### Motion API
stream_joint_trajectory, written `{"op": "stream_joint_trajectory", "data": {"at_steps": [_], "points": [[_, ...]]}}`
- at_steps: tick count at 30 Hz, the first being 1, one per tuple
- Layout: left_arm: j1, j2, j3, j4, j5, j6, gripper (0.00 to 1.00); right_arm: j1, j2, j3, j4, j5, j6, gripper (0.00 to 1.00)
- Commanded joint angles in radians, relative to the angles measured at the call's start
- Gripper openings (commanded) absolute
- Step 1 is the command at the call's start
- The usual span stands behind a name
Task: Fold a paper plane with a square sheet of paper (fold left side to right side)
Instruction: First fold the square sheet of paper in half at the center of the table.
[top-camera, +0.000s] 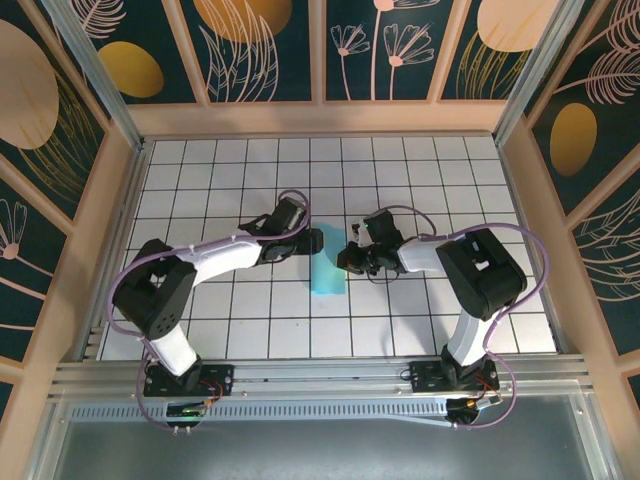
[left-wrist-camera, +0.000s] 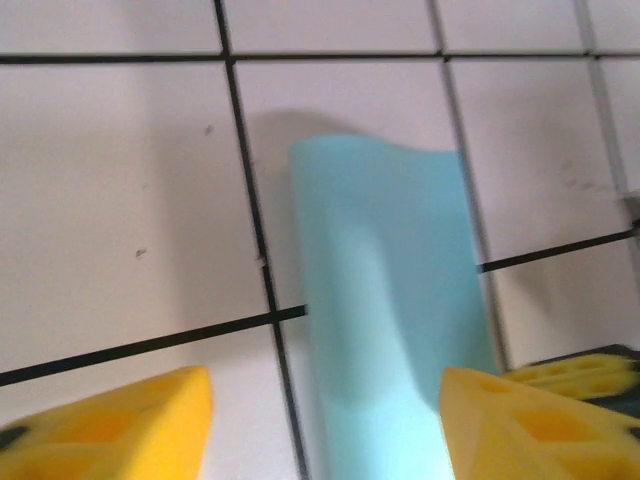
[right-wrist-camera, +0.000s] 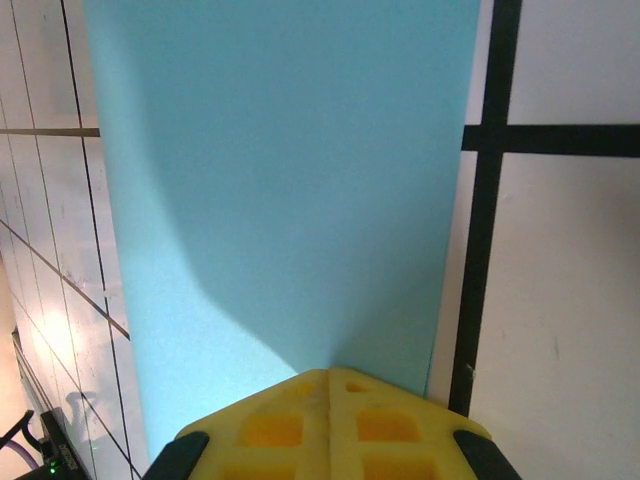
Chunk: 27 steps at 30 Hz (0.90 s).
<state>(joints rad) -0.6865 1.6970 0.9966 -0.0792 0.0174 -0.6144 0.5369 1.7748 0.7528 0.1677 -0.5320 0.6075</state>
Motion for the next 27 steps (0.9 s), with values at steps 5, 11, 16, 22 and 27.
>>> {"op": "stream_joint_trajectory", "data": {"at_steps": [5, 11, 16, 22, 27], "points": [[0.001, -0.021, -0.086, 0.211, 0.230, 0.008, 0.16, 0.005, 0.065, -0.023, -0.136, 0.130, -0.044, 0.00], [0.001, 0.052, -0.105, 0.285, 0.317, 0.036, 0.00, 0.005, 0.069, -0.015, -0.150, 0.138, -0.051, 0.00], [0.001, 0.086, -0.128, 0.277, 0.234, 0.029, 0.00, 0.005, 0.079, -0.007, -0.170, 0.150, -0.064, 0.00], [0.003, 0.113, -0.160, 0.305, 0.204, 0.018, 0.00, 0.004, 0.083, -0.009, -0.187, 0.162, -0.074, 0.00], [0.012, 0.116, -0.190, 0.315, 0.165, 0.011, 0.00, 0.005, 0.087, -0.007, -0.197, 0.173, -0.081, 0.00]]}}
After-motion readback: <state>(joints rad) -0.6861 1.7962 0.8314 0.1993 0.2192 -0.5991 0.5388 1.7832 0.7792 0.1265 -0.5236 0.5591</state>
